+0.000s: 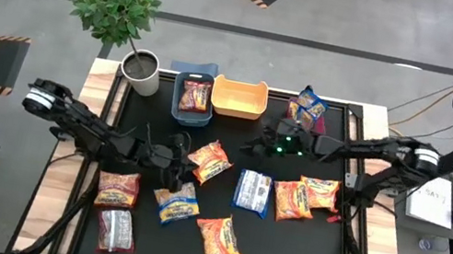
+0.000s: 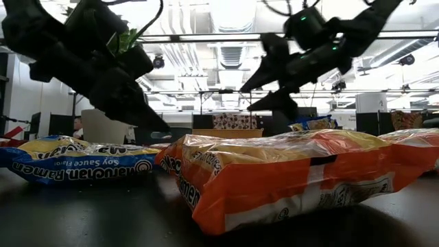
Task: Sort Maruchan noodles
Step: Put the orange noodle pack into the yellow bin
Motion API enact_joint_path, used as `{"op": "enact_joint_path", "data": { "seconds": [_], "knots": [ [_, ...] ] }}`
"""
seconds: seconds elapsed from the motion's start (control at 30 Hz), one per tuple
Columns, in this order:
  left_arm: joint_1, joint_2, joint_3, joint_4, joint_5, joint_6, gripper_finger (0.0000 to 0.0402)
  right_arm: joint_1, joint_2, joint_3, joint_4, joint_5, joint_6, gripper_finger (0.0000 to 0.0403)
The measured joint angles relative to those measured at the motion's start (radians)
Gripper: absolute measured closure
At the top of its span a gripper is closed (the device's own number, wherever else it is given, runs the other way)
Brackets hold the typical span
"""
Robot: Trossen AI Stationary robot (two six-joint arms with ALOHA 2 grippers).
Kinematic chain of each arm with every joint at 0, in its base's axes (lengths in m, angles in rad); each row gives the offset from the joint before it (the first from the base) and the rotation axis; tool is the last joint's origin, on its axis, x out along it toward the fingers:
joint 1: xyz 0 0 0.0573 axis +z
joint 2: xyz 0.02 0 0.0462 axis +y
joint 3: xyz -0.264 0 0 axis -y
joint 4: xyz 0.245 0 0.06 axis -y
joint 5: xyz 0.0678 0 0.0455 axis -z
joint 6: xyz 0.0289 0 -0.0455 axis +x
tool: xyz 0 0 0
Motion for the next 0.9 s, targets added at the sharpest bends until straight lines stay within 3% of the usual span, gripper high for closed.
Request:
{"op": "enact_joint_path", "data": {
  "seconds": [0.43, 0.9],
  "knots": [
    [0.0, 0.135, -0.005, 0.038, -0.044, -0.067, 0.0402, 0.0, 0.229, 0.213, -0.18, -0.005, 0.001, 0.0177],
    [0.003, 0.242, 0.001, 0.123, -0.057, -0.102, 0.0401, 0.021, 0.374, 0.342, -0.185, -0.075, -0.008, 0.0177]
  ]
}}
